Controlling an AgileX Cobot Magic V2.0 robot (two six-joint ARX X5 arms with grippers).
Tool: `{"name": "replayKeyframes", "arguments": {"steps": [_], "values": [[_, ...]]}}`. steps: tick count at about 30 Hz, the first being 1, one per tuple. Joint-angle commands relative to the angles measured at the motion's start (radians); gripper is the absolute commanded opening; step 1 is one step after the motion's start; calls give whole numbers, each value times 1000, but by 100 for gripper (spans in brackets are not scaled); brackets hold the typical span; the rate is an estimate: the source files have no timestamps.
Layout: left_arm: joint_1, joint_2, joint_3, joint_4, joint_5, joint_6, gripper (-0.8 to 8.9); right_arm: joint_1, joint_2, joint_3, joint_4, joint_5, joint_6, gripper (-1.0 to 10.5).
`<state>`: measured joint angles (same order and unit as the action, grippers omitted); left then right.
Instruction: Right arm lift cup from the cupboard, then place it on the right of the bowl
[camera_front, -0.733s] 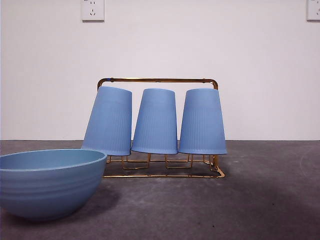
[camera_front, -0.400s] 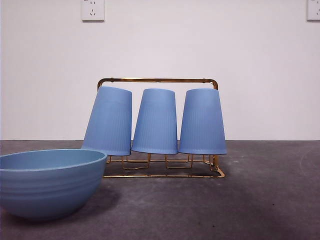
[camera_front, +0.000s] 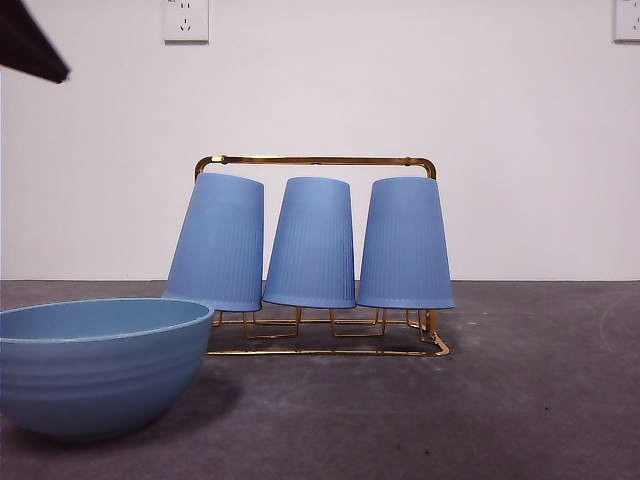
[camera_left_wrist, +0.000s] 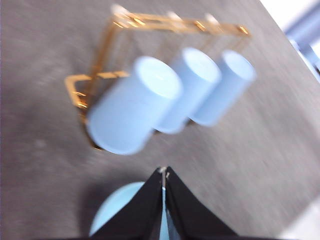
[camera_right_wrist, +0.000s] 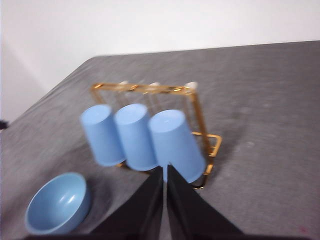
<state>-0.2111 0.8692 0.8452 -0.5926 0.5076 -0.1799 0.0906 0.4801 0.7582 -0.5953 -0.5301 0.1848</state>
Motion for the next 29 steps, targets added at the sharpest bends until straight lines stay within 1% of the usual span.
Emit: {"name": "replayKeyframes", "arguments": {"steps": [1, 6, 9, 17, 19, 21, 23, 25, 27, 29], "values": [[-27, 43, 60, -40, 61, 97, 9, 37, 47, 31, -13, -35, -62, 12], [-77, 66, 97, -63, 191, 210, 9, 107, 137, 54, -63, -104, -121, 12], [-93, 65, 97, -64, 223, 262, 9, 130, 174, 54, -70, -106, -140, 12], [-99, 65, 97, -65, 223, 267, 12, 137, 205, 54, -70, -105, -142, 13], [-99, 66, 97, -65, 223, 267, 41, 137, 204, 54, -70, -105, -142, 24], [-99, 66, 97, -65, 223, 266, 82, 137, 204, 54, -70, -100, -141, 85], [-99, 66, 97, -65, 223, 266, 144, 137, 205, 54, -68, -97, -141, 193], [-99, 66, 97, -65, 223, 266, 233, 137, 205, 54, -66, -98, -140, 330], [-99, 66, 97, -65, 223, 266, 350, 137, 205, 54, -65, -98, -139, 482], [-99, 66, 97, -65, 223, 263, 451, 137, 205, 54, -64, -98, -133, 561]]}}
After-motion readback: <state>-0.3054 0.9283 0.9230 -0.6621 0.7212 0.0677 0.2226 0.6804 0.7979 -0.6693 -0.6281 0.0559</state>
